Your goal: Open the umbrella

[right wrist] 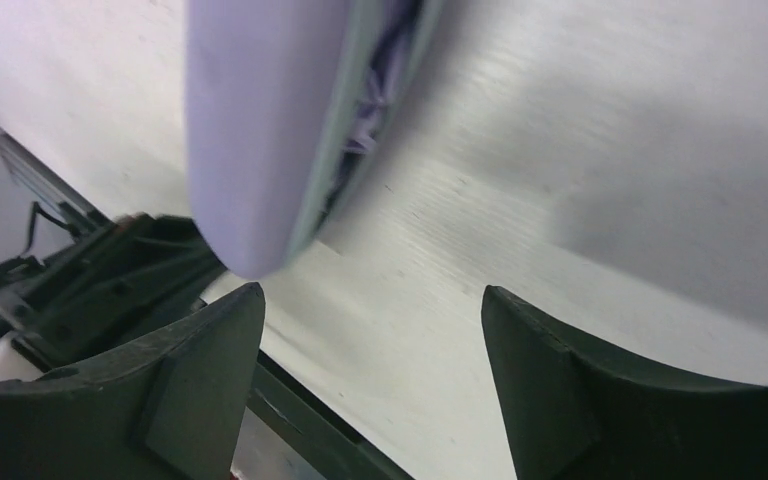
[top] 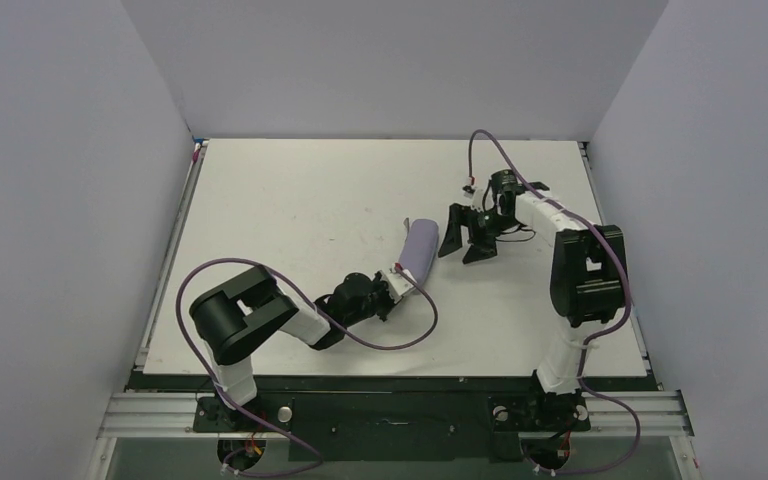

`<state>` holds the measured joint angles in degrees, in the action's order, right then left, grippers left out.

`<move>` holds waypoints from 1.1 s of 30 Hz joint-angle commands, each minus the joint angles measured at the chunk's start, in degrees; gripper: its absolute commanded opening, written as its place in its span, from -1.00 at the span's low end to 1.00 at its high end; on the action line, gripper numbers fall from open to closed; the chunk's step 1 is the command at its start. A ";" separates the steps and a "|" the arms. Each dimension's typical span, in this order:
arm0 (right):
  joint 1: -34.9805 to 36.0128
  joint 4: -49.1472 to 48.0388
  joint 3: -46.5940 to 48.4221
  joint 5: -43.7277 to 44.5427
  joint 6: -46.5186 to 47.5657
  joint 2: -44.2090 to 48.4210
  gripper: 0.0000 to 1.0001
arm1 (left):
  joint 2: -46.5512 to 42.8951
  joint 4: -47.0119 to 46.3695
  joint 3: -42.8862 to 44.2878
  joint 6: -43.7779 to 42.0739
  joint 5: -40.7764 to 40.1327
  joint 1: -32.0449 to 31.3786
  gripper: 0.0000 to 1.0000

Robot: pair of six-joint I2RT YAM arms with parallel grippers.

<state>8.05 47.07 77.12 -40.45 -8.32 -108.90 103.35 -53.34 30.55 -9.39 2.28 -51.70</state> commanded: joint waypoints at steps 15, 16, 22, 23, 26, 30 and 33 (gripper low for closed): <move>9.92 -14.68 3.24 2.23 -14.44 -4.67 0.09 | 2.29 -1.81 3.82 1.27 1.26 -0.82 -1.00; 9.90 -13.42 3.53 3.34 -13.19 -4.97 -0.13 | 2.01 -1.74 3.56 1.53 1.16 -0.79 -1.00; 9.78 -7.44 4.84 7.00 -6.59 -6.53 -1.00 | -0.25 -0.86 1.47 3.09 -0.26 -0.17 -1.00; 9.79 -6.68 4.95 7.72 -6.04 -6.66 -1.00 | -0.52 -0.70 1.24 3.55 -0.61 -0.03 -1.00; 9.75 -6.13 5.05 9.77 -3.49 -6.23 -1.00 | -2.31 0.03 -0.26 4.02 -1.26 0.46 -1.00; 9.46 -4.35 5.81 11.92 -0.49 -5.95 -1.00 | -4.73 0.79 -2.33 4.03 -1.74 0.95 -1.00; 9.35 -2.73 6.56 12.17 2.52 -5.85 -1.00 | -5.97 1.37 -3.27 4.05 -1.80 1.34 -1.00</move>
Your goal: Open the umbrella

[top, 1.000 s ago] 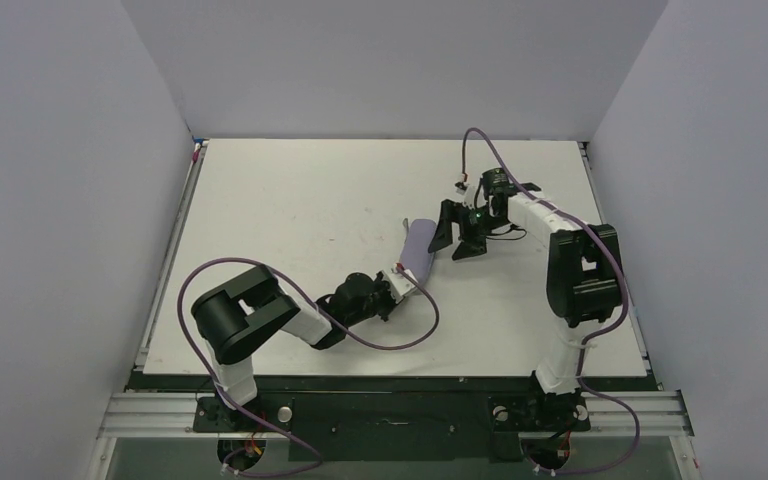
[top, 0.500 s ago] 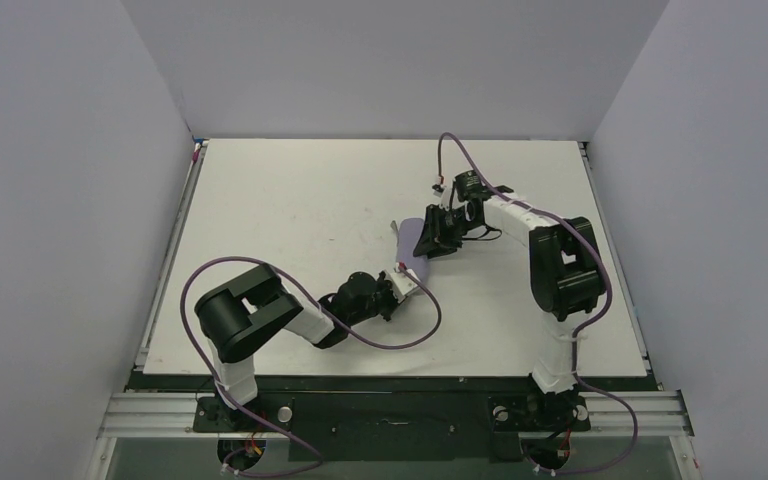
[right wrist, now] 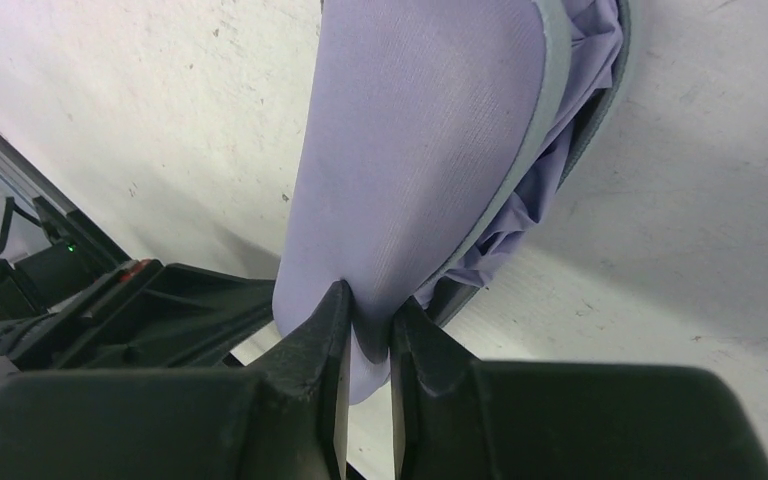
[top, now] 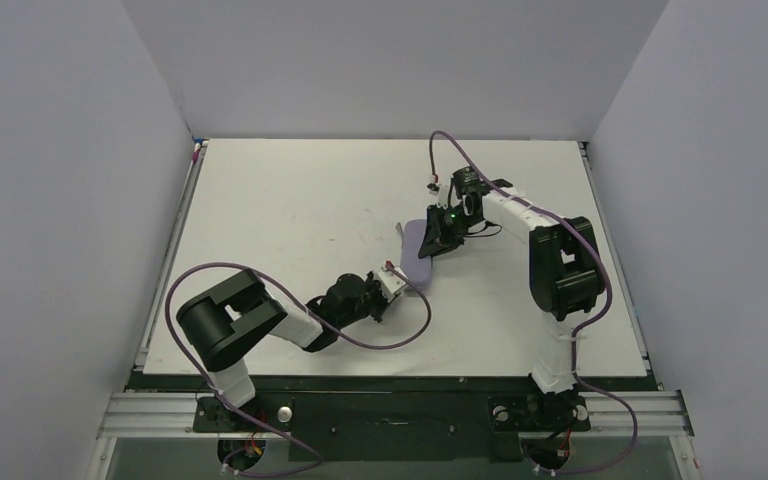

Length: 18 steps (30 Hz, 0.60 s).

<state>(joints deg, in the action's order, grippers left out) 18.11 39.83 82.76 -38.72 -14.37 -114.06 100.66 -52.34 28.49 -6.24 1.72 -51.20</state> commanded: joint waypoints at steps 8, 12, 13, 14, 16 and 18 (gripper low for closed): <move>0.12 11.11 1.36 5.99 19.44 -0.50 -1.00 | -1.43 0.48 1.17 0.04 -1.24 3.34 -1.00; 0.18 13.84 0.64 4.37 23.70 -0.31 -1.00 | 0.84 0.10 3.78 -0.30 -1.19 4.38 -1.00; 0.17 14.63 0.54 4.01 24.31 -0.36 -1.00 | 1.20 0.07 4.69 -0.29 -1.26 4.50 -1.00; 0.24 15.04 0.50 3.83 25.36 -0.37 -1.00 | 2.02 0.09 5.20 -0.28 -1.27 4.87 -1.00; 0.26 16.03 0.34 3.46 26.83 -0.22 -1.00 | 3.11 0.43 6.70 -0.03 -1.24 5.47 -1.00; 0.26 16.70 -0.01 3.40 27.88 0.04 -1.00 | 4.09 0.85 8.24 0.33 -1.21 6.12 -1.00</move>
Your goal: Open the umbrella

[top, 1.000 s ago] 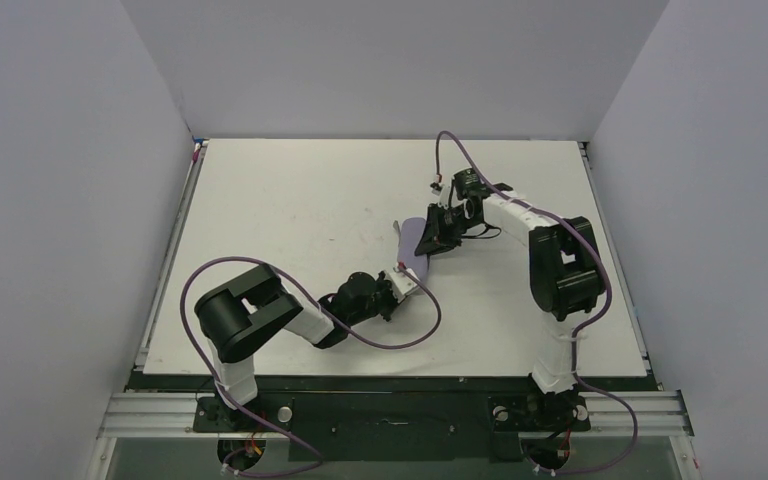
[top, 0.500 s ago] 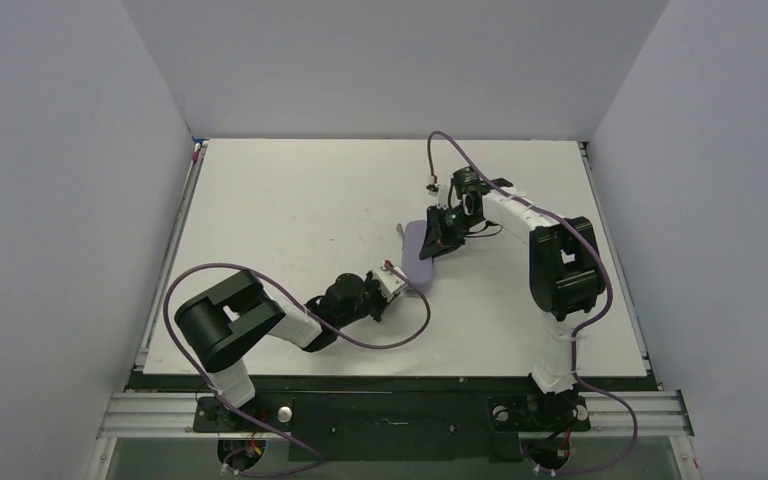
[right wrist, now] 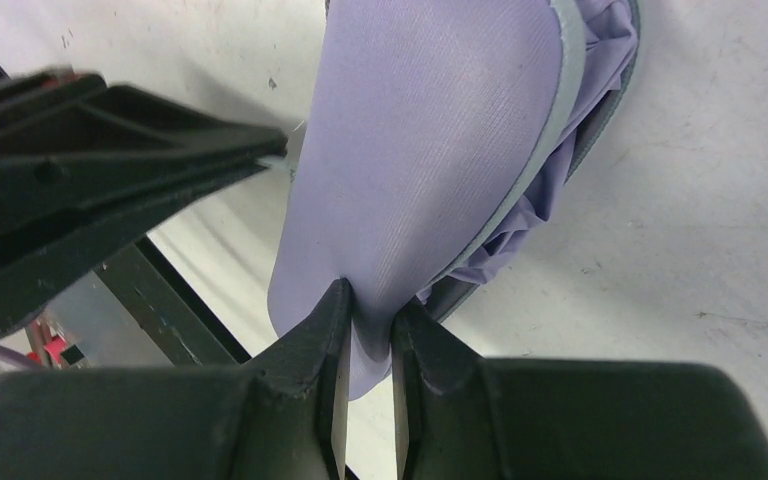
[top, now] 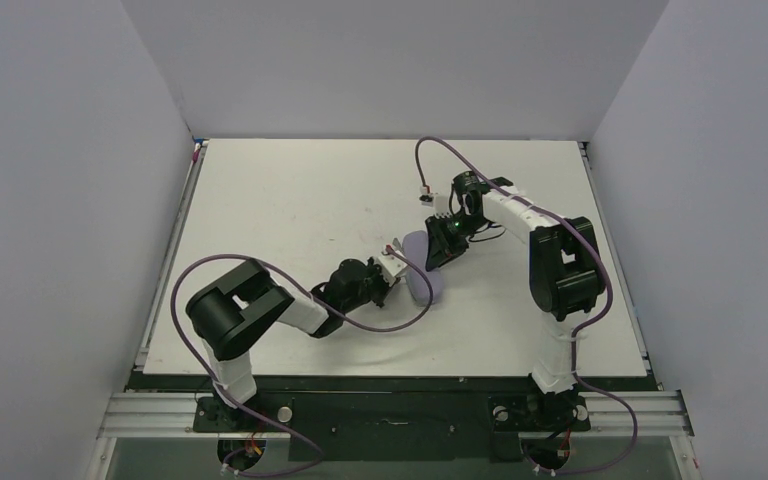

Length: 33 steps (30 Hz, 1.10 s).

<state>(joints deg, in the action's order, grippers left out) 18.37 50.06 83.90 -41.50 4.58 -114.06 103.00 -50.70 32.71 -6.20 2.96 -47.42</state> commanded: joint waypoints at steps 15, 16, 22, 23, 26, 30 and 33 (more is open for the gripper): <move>-2.36 11.62 6.70 1.95 8.30 0.72 -0.51 | -0.44 3.46 7.19 5.41 -0.29 5.25 -0.55; -2.50 11.85 6.97 0.63 8.19 1.31 -0.33 | -1.40 4.50 5.96 5.63 0.72 5.46 -0.37; -2.37 11.96 6.71 -6.42 8.16 2.76 -0.10 | -8.13 10.00 2.60 8.83 1.84 6.81 0.52; -1.98 11.98 6.84 -7.03 8.08 2.78 -0.10 | -9.28 11.43 2.57 9.67 1.67 7.07 0.53; -0.76 12.01 7.52 -9.95 7.84 2.98 -0.11 | -11.75 14.87 2.92 14.88 2.33 9.18 0.57; 0.59 12.12 8.18 -11.82 7.75 3.89 -0.11 | -14.52 21.03 4.74 21.49 4.70 12.37 0.60; 1.45 11.97 7.98 -12.75 7.94 4.64 -0.11 | -15.25 25.52 7.52 26.22 6.43 14.43 0.63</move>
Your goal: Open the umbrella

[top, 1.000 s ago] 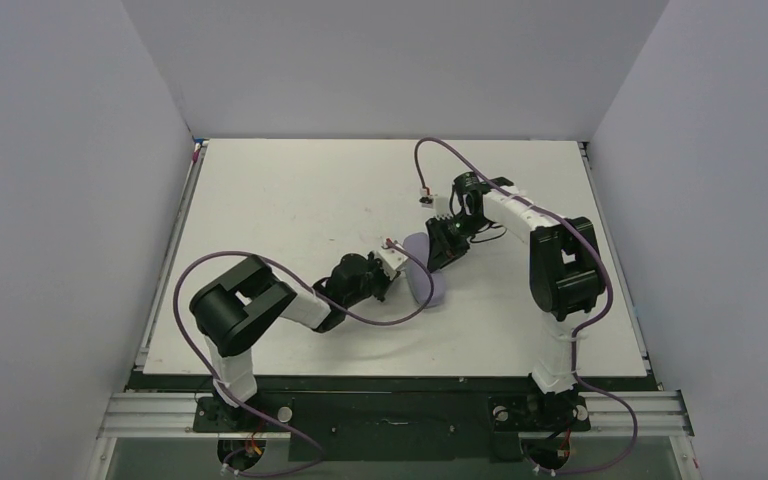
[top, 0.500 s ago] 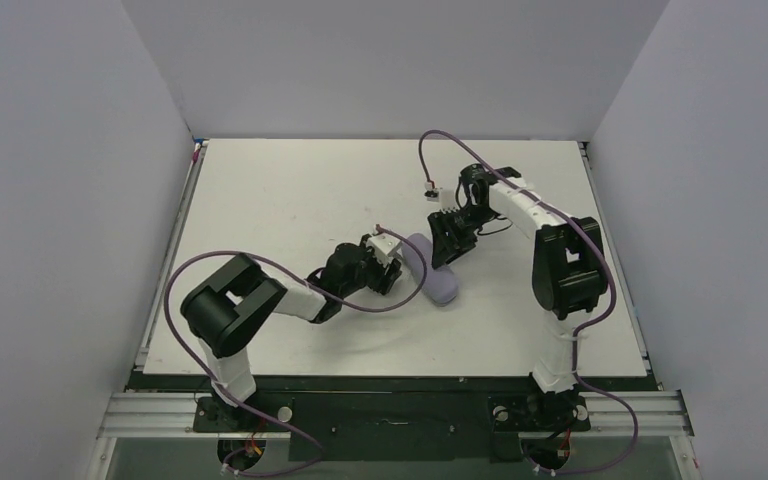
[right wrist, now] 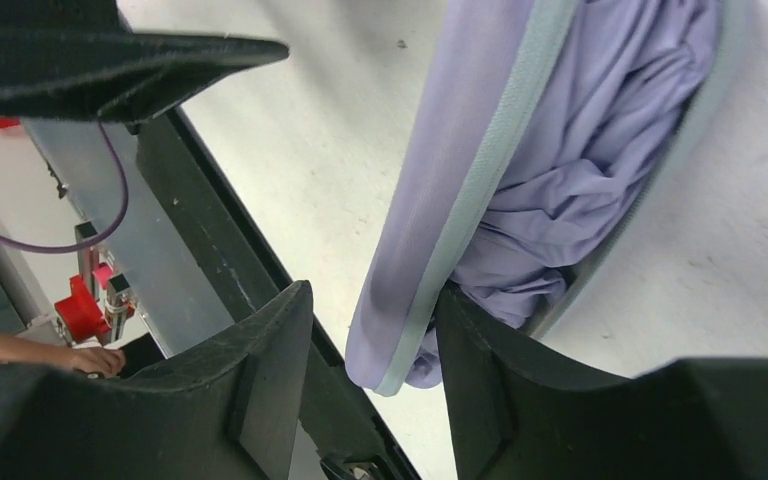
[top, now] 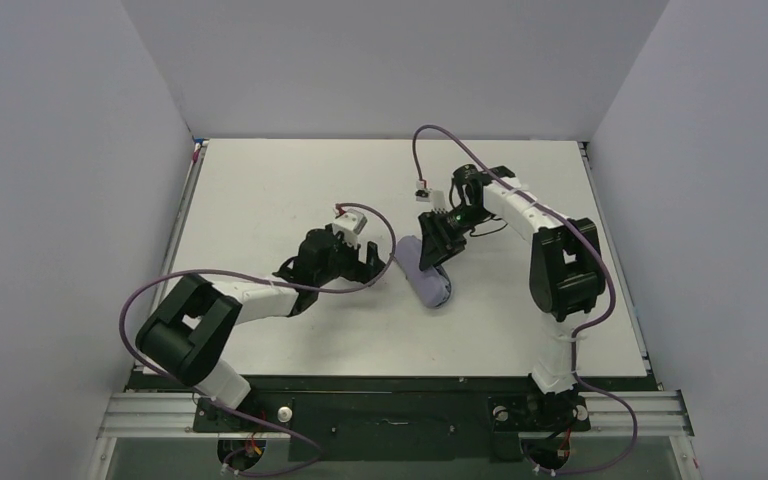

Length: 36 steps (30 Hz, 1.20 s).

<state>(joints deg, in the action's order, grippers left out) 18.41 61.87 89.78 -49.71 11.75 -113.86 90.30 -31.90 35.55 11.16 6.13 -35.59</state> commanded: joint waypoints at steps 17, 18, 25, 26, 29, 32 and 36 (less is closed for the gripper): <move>7.09 -7.90 -0.22 -3.62 -0.02 5.15 0.04 | 8.47 14.45 19.25 32.28 7.86 4.85 0.94; 7.21 -8.21 -0.70 -3.49 -0.49 5.24 0.04 | 9.17 14.56 19.83 32.57 7.55 4.44 0.94; 6.98 -8.99 -3.76 1.65 0.22 6.40 0.03 | 9.94 21.30 20.25 31.51 3.59 2.53 0.84; 6.74 -8.97 -4.14 2.61 0.43 6.56 0.03 | 9.20 21.87 19.73 31.44 2.93 2.67 0.81; 5.35 -9.09 -6.02 7.10 0.83 6.79 0.02 | 7.68 21.76 16.43 31.34 2.51 3.98 0.69; 4.81 -9.33 -7.45 11.26 1.10 6.95 0.04 | 6.70 21.45 14.36 31.07 2.38 4.81 0.67; 5.68 -10.85 -7.67 13.04 -1.22 7.31 0.09 | 6.54 20.47 12.86 31.88 2.82 5.48 0.63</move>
<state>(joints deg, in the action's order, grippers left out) 23.68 53.82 82.39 -40.75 11.51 -109.97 98.98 -10.94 49.63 42.87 9.93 -30.98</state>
